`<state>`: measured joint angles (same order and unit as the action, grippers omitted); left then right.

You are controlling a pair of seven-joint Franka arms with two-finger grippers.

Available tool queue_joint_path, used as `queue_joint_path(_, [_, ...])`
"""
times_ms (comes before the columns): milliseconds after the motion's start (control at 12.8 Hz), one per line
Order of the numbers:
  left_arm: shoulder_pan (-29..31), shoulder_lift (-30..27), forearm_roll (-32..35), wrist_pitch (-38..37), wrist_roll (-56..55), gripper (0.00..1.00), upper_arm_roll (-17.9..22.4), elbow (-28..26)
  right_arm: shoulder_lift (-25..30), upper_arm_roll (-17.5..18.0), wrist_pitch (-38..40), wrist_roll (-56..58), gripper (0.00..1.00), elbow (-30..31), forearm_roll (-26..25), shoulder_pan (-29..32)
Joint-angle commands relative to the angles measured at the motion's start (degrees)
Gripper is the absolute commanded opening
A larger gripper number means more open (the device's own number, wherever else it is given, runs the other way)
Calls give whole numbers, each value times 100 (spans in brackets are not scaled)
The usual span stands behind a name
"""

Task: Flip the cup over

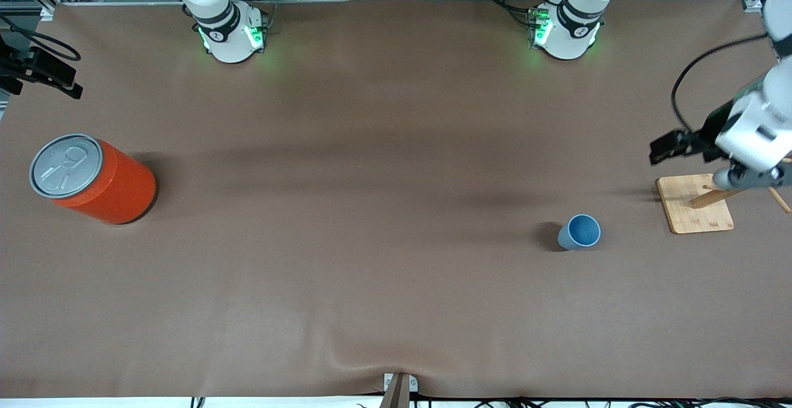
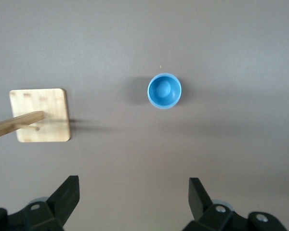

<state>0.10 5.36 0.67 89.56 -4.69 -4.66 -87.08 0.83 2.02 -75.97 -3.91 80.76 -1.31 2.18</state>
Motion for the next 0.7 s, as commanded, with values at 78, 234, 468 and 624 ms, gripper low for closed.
queue_joint_path(78, [104, -412, -84, -316, 609, 100, 9, -81, 128, 44, 3, 66, 100, 107, 69, 63])
queue_joint_path(234, [-36, -422, -101, -649, 741, 100, 192, 93, 128, 44, 3, 57, 100, 107, 69, 63])
queue_joint_path(468, [-46, -544, -541, -949, 733, 100, 351, 323, 128, 36, 30, 57, 100, 107, 69, 72])
queue_joint_path(624, [-45, -580, -524, -1063, 733, 100, 316, 332, 128, 44, 21, 57, 100, 107, 69, 72])
